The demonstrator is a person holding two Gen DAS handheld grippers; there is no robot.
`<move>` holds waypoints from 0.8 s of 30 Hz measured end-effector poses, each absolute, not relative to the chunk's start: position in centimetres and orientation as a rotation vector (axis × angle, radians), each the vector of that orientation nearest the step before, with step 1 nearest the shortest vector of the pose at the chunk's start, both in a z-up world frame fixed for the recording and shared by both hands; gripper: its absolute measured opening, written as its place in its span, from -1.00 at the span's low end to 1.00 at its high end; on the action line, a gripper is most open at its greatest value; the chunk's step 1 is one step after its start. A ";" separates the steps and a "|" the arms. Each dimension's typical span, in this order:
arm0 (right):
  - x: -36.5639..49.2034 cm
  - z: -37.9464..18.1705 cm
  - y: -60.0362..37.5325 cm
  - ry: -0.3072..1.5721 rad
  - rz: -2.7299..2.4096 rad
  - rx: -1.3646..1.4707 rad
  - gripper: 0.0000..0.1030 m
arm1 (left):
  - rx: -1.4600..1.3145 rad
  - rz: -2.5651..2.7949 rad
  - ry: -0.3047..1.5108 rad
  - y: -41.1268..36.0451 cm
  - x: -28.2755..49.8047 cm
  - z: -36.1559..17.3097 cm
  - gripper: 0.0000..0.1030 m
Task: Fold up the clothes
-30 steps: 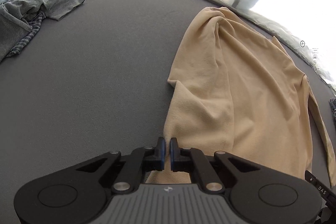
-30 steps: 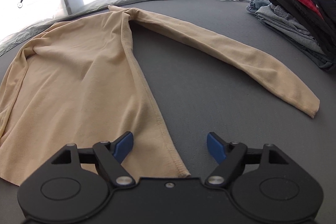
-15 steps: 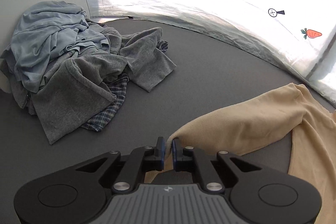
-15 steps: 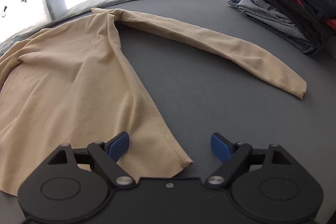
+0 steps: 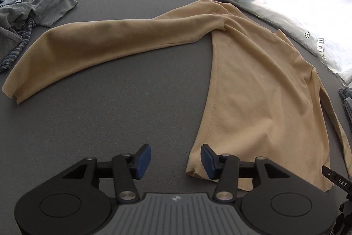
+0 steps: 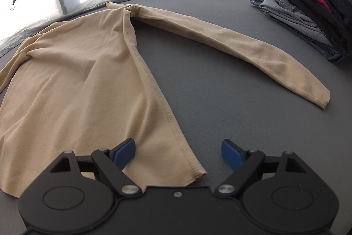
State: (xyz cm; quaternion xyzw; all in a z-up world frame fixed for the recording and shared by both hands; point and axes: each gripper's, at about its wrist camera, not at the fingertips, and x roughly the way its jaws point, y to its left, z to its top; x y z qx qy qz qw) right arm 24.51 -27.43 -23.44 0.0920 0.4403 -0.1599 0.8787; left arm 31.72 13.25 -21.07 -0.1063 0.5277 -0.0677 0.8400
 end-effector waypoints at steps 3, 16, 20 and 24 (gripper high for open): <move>24.3 -23.3 -27.6 0.907 -0.295 0.188 0.46 | -0.193 -0.186 1.131 11.0 31.5 -22.0 0.27; 22.0 -22.4 -29.2 0.873 -0.167 0.216 -0.94 | -0.260 -0.034 1.084 10.8 28.5 -21.0 -0.96; 20.2 -21.7 -29.7 0.870 -0.146 0.227 -0.95 | -0.280 -0.010 1.068 11.2 25.3 -19.4 -0.96; 17.9 -20.9 -29.5 0.881 -0.098 0.191 -0.95 | -0.308 0.011 1.091 11.3 21.8 -18.7 -0.96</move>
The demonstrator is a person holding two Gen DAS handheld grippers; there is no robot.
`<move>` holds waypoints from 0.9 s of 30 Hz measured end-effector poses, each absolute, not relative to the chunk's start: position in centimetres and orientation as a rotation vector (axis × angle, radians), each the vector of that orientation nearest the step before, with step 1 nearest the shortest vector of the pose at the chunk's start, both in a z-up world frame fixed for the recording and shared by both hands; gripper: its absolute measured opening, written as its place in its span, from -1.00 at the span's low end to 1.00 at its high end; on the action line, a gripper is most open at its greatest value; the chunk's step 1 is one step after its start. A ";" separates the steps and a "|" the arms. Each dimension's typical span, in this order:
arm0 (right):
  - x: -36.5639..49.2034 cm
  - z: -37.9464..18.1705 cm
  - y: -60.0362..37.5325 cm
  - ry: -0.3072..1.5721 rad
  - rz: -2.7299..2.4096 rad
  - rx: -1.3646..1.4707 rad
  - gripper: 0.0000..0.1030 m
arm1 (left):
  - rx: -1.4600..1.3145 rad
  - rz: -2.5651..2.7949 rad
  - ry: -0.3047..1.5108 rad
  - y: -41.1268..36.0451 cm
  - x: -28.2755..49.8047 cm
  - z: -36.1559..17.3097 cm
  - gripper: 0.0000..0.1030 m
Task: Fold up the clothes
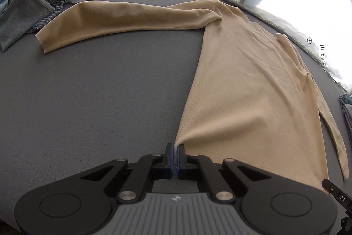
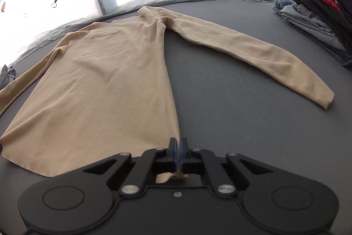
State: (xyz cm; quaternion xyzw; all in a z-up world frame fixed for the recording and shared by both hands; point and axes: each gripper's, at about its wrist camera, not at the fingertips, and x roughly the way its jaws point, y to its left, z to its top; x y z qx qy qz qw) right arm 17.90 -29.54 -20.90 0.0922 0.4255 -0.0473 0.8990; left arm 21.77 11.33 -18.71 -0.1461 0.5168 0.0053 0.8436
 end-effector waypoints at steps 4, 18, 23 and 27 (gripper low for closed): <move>16.2 -21.3 -29.9 0.913 -0.072 0.208 -0.95 | -0.292 0.067 1.152 11.1 19.5 -19.4 -1.00; 17.4 -20.9 -33.9 0.869 -0.209 0.314 -0.47 | -0.218 0.076 1.085 7.7 23.1 -17.4 -0.44; 18.8 -20.5 -37.9 0.797 -0.349 0.330 -0.36 | -0.142 0.016 1.102 4.0 27.3 -18.0 -0.26; 20.1 -20.4 -41.5 0.753 -0.464 0.314 -0.31 | -0.086 -0.018 1.121 0.9 30.7 -18.7 -0.18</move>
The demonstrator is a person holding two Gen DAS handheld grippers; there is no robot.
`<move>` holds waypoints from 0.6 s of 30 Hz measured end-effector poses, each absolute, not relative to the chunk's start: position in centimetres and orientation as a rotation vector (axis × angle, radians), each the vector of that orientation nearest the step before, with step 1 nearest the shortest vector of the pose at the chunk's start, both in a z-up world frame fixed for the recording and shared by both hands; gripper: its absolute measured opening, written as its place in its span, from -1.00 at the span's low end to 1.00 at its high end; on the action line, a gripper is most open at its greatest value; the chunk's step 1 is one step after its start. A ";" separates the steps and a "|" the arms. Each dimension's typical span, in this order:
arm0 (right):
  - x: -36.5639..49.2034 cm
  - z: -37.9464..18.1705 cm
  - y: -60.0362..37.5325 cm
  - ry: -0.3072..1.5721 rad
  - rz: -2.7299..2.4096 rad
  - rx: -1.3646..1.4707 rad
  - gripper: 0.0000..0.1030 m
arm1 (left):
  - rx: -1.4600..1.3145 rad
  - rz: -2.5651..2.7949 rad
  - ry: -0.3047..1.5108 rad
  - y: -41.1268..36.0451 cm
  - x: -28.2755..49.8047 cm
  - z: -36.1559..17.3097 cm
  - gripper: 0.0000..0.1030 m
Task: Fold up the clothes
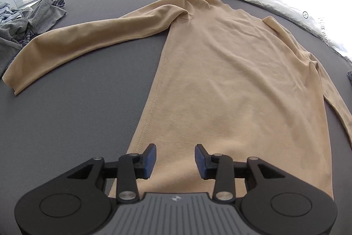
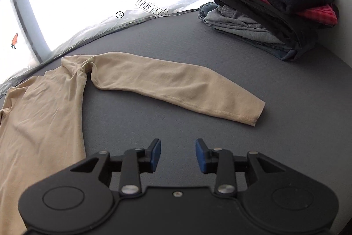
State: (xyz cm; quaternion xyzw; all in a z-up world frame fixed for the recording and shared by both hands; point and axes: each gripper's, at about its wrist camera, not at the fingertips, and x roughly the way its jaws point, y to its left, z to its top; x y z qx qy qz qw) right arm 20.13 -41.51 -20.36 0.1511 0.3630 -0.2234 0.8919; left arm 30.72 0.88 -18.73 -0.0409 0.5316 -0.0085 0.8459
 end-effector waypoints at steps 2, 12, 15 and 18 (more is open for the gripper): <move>20.7 -20.2 -43.4 0.729 -0.530 0.307 -0.27 | -0.053 -0.023 1.127 -0.2 32.3 -19.1 -0.15; 23.4 -22.6 -50.9 0.785 -0.709 0.399 -0.07 | 0.049 0.011 1.153 -3.9 35.6 -21.2 0.25; 23.1 -23.0 -50.2 0.742 -0.708 0.425 -0.53 | 0.017 0.023 1.180 -3.4 36.2 -21.4 0.38; 23.9 -22.3 -48.5 0.740 -0.696 0.294 -0.84 | 0.009 0.027 1.192 -3.1 36.6 -21.5 0.49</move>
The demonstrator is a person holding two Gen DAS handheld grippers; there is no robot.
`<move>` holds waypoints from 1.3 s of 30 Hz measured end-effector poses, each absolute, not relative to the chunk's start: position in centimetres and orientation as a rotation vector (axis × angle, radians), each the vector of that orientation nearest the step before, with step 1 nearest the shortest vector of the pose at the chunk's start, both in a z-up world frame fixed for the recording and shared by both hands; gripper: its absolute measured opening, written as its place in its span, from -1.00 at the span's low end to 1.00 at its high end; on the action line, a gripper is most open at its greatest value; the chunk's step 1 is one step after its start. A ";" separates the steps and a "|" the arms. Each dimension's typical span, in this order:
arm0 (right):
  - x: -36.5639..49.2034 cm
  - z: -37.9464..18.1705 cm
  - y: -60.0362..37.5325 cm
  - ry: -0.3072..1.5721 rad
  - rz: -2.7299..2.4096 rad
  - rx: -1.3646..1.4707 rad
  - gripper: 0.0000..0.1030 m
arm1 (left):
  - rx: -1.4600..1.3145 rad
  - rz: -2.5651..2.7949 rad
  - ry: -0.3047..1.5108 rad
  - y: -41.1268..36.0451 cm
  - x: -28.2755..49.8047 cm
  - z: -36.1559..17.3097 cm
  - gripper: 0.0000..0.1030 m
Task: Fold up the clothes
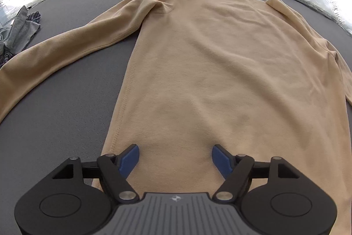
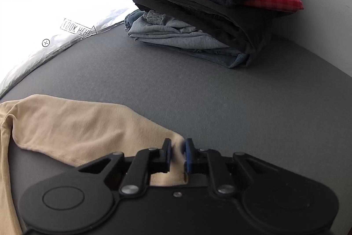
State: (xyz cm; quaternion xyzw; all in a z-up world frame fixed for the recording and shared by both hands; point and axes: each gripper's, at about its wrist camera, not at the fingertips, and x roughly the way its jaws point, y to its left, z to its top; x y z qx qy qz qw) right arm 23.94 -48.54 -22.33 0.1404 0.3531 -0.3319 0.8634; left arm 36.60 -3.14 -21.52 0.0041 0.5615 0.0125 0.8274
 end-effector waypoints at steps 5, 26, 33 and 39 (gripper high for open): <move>25.3 -20.7 -43.9 0.739 -0.500 0.091 -0.85 | 0.013 0.031 1.201 -3.3 36.8 -21.5 0.53; 23.5 -22.5 -48.0 0.710 -0.613 0.509 -0.06 | -0.003 0.052 1.185 -2.5 36.7 -22.1 0.91; 22.6 -22.0 -49.8 0.629 -0.666 0.523 -0.84 | -0.006 0.058 1.189 -2.4 36.9 -22.3 0.99; 22.1 -19.5 -50.0 0.538 -0.729 0.321 -0.82 | -0.007 0.056 1.188 -2.4 36.9 -22.3 1.00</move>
